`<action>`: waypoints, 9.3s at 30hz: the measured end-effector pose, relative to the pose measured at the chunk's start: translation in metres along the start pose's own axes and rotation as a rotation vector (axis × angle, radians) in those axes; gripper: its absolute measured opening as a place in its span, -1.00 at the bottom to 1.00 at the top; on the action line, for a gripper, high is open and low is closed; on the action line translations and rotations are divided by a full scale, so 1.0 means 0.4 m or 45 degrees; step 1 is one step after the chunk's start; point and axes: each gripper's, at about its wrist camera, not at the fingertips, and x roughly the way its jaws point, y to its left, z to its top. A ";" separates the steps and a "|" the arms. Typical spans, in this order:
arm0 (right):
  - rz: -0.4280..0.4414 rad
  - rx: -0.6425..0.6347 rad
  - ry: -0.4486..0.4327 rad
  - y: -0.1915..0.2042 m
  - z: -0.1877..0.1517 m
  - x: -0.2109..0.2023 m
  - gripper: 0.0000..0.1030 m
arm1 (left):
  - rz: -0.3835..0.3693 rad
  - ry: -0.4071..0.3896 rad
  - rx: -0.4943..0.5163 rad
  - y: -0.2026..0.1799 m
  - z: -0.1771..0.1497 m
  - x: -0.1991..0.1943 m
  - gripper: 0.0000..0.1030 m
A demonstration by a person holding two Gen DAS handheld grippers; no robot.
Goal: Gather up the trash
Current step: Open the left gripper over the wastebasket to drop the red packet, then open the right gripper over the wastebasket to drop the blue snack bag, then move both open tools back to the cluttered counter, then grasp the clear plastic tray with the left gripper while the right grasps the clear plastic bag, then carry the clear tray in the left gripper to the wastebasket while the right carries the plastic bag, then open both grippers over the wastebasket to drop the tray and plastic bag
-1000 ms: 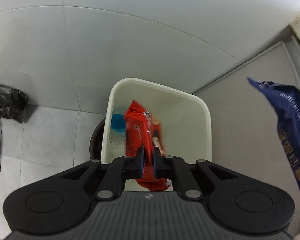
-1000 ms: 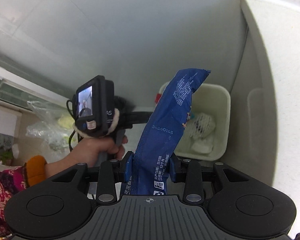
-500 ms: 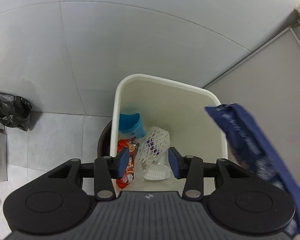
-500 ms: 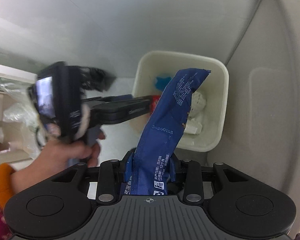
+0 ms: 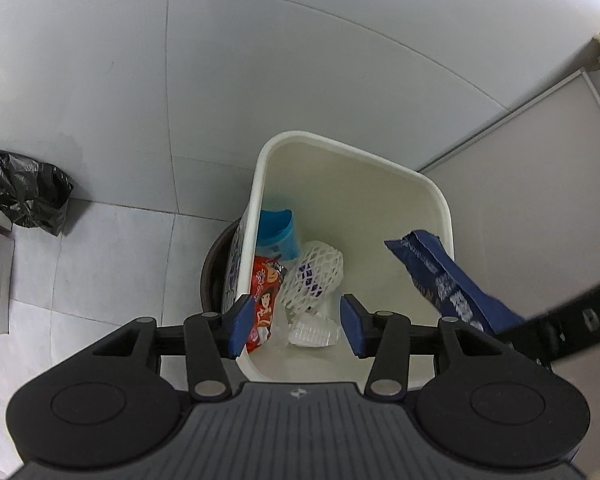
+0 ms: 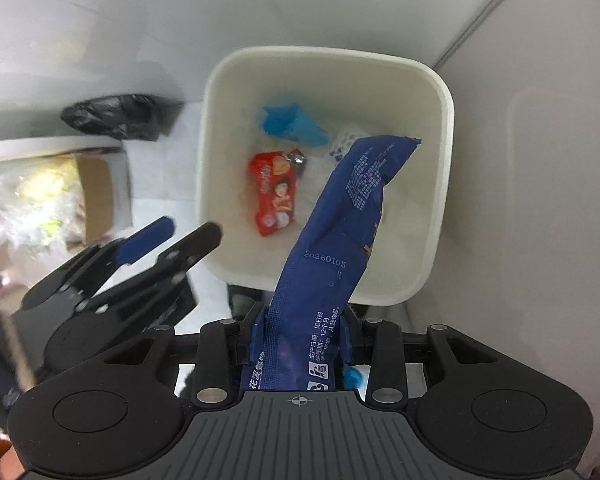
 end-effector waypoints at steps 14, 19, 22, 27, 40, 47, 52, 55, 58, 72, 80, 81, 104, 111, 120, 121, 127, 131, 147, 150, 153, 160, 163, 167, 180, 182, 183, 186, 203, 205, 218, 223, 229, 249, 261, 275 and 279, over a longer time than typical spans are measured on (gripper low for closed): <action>-0.038 0.017 -0.066 -0.051 0.020 -0.033 0.26 | -0.006 -0.001 0.010 -0.006 -0.007 0.003 -0.08; -0.036 0.017 -0.060 -0.048 0.015 -0.039 0.26 | -0.003 -0.011 0.018 -0.009 -0.010 -0.010 -0.03; -0.035 0.017 -0.067 -0.049 0.020 -0.028 0.26 | 0.000 -0.016 0.024 -0.011 -0.010 -0.017 0.00; -0.008 0.021 -0.099 -0.046 0.009 -0.034 0.26 | 0.000 -0.028 0.037 -0.016 -0.007 -0.037 0.06; 0.090 -0.027 -0.241 -0.036 -0.080 -0.144 0.38 | 0.017 -0.077 0.101 -0.025 -0.015 -0.117 0.62; 0.148 -0.110 -0.397 -0.006 -0.166 -0.210 0.54 | 0.060 -0.079 0.100 -0.016 -0.028 -0.158 0.90; 0.208 -0.119 -0.514 -0.009 -0.228 -0.243 0.59 | 0.089 -0.080 0.103 -0.010 -0.036 -0.192 0.93; 0.216 -0.116 -0.609 -0.021 -0.272 -0.270 0.65 | 0.092 -0.092 0.097 -0.010 -0.036 -0.216 0.94; 0.204 -0.104 -0.722 -0.041 -0.322 -0.303 0.65 | 0.090 -0.110 0.095 -0.014 -0.035 -0.240 0.95; -0.053 0.073 -1.235 -0.196 -0.528 -0.418 0.86 | -0.003 -0.220 0.237 -0.149 -0.011 -0.335 0.97; -0.144 0.230 -1.341 -0.330 -0.593 -0.438 0.88 | -0.078 -0.266 0.389 -0.283 -0.002 -0.372 0.97; -0.143 0.258 -1.350 -0.350 -0.600 -0.440 0.88 | -0.087 -0.267 0.410 -0.301 0.000 -0.377 0.97; -0.404 0.658 -1.525 -0.770 -0.730 -0.524 0.89 | -0.347 -0.358 0.949 -0.906 0.099 -0.325 0.96; -0.456 0.690 -1.564 -0.847 -0.720 -0.548 0.89 | -0.430 -0.390 1.047 -1.059 0.148 -0.274 0.70; -0.442 0.758 -1.568 -0.936 -0.679 -0.541 0.89 | -0.533 -0.394 1.164 -1.215 0.155 -0.216 0.56; -0.435 0.768 -1.568 -0.944 -0.673 -0.540 0.89 | -0.540 -0.378 1.163 -1.229 0.155 -0.205 0.58; -0.357 0.841 -1.591 -0.988 -0.649 -0.531 0.89 | -0.534 -0.337 1.147 -1.294 0.143 -0.144 0.76; -0.312 0.871 -1.606 -1.008 -0.642 -0.526 0.89 | -0.464 -0.402 1.252 -1.328 0.118 -0.116 0.86; -0.265 0.997 -1.601 -1.076 -0.606 -0.519 0.75 | -0.435 -0.413 1.341 -1.348 0.122 -0.066 0.46; -0.272 1.030 -1.583 -1.081 -0.598 -0.517 0.38 | -0.446 -0.421 1.339 -1.344 0.122 -0.074 0.45; -0.244 1.040 -1.575 -1.081 -0.599 -0.512 -0.16 | -0.457 -0.425 1.337 -1.339 0.121 -0.084 0.44; -0.187 1.035 -1.593 -1.068 -0.612 -0.510 -0.85 | -0.469 -0.421 1.336 -1.324 0.110 -0.117 0.44; -0.191 1.040 -1.616 -1.056 -0.622 -0.520 -0.89 | -0.483 -0.422 1.328 -1.314 0.108 -0.139 0.43; -0.217 1.023 -1.634 -1.032 -0.639 -0.543 -0.89 | -0.502 -0.429 1.315 -1.299 0.109 -0.171 0.43; -0.222 0.948 -1.693 -0.934 -0.697 -0.609 -0.89 | -0.540 -0.461 1.276 -1.215 0.105 -0.290 0.34; -0.220 0.937 -1.692 -0.915 -0.702 -0.610 -0.89 | -0.541 -0.467 1.276 -1.195 0.101 -0.304 0.34; -0.214 0.933 -1.692 -0.906 -0.704 -0.610 -0.89 | -0.543 -0.468 1.271 -1.184 0.100 -0.311 0.34; -0.172 0.931 -1.690 -0.878 -0.712 -0.608 -0.89 | -0.550 -0.469 1.254 -1.155 0.091 -0.332 0.33; -0.087 0.823 -1.628 -0.685 -0.748 -0.591 -0.89 | -0.559 -0.470 1.163 -0.952 0.041 -0.431 0.33; -0.073 0.800 -1.617 -0.658 -0.751 -0.588 -0.89 | -0.559 -0.471 1.146 -0.922 0.032 -0.443 0.33; 0.004 0.706 -1.542 -0.524 -0.778 -0.557 -0.89 | -0.545 -0.444 1.007 -0.757 0.000 -0.483 0.32; 0.049 0.635 -1.492 -0.486 -0.784 -0.556 -0.92 | -0.524 -0.436 0.948 -0.700 -0.020 -0.491 0.32; 0.127 0.547 -1.448 -0.430 -0.778 -0.556 -0.93 | -0.492 -0.425 0.860 -0.622 -0.045 -0.495 0.32; 0.240 0.160 -1.313 -0.196 -0.650 -0.580 -0.94 | -0.343 -0.438 0.452 -0.327 -0.009 -0.487 0.31; 0.268 0.044 -1.188 -0.105 -0.509 -0.533 -0.94 | -0.183 -0.326 0.309 -0.172 -0.004 -0.314 0.31; 0.351 0.160 -0.947 -0.103 -0.298 -0.389 -0.96 | -0.056 -0.161 0.345 -0.106 0.003 -0.048 0.32; 0.330 0.178 -0.896 -0.107 -0.263 -0.357 -0.96 | -0.036 -0.116 0.350 -0.102 0.002 0.000 0.36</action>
